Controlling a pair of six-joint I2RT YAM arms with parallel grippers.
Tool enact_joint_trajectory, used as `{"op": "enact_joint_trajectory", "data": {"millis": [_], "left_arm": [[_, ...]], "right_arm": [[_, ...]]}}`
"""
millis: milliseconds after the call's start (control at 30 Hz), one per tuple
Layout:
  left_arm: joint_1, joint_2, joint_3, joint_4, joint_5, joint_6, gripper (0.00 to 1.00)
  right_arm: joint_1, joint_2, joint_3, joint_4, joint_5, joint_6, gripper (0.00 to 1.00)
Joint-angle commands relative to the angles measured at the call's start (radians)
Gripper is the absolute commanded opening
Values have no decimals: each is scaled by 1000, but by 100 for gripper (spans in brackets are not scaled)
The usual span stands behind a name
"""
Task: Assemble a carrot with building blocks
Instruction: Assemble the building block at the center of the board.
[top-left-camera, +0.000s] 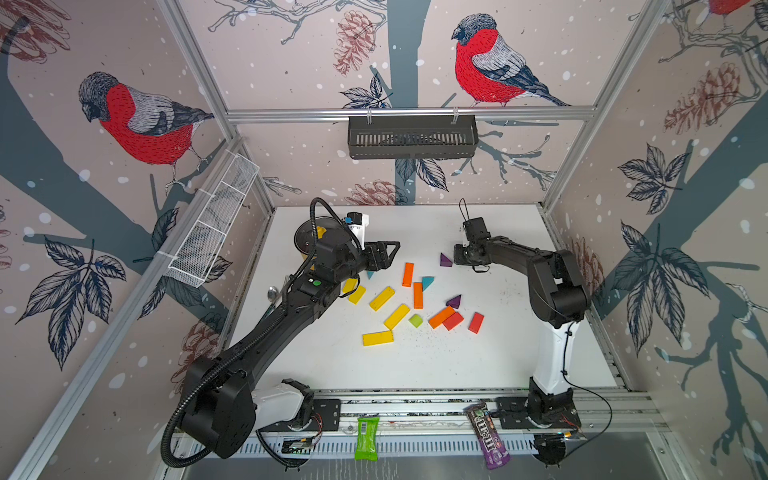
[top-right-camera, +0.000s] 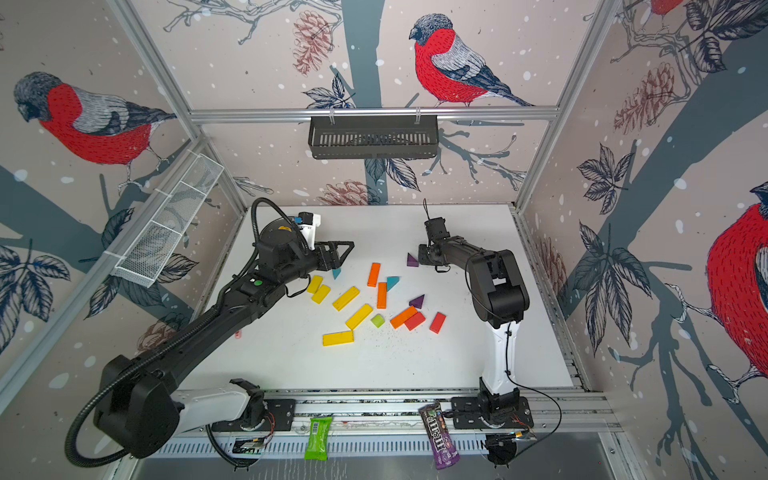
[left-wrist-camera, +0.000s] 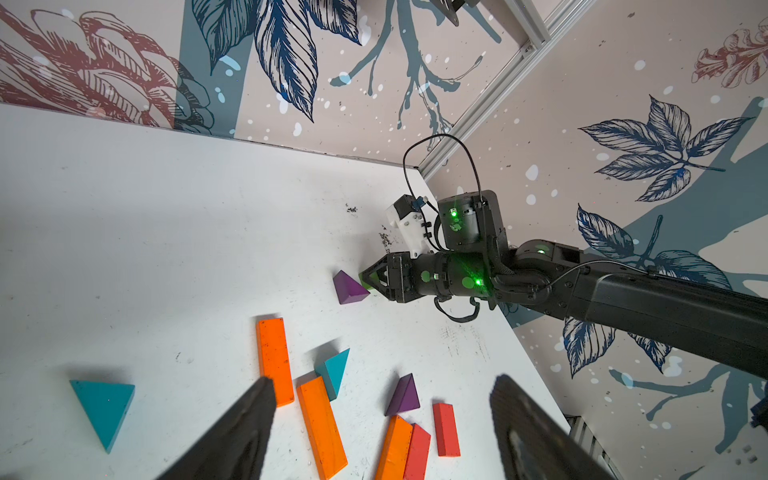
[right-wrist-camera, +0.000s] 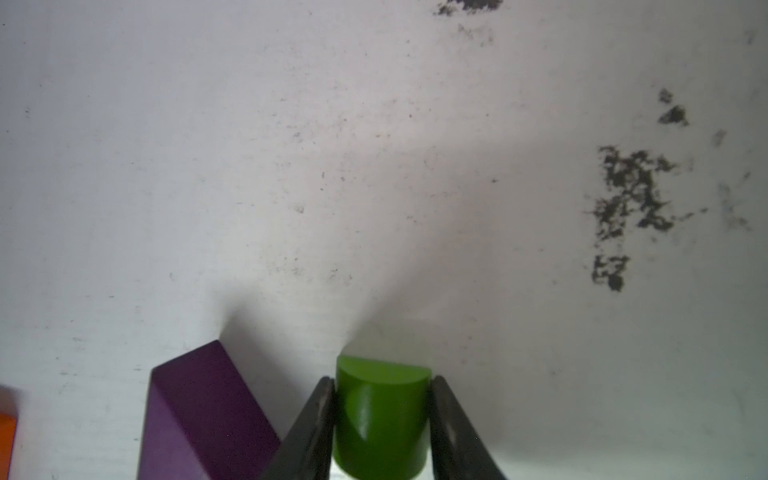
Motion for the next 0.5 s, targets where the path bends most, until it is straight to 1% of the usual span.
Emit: {"op": "enact_joint_trajectory", "data": {"millis": [0,467], "left_arm": [[0,0,8,9,-2,-8,82],[0,1,8,11,2,-14,82]], "right_arm": [[8,-12,-18,-30,0,-13,36],[17,-54,-68,-14,-9,8,35]]}}
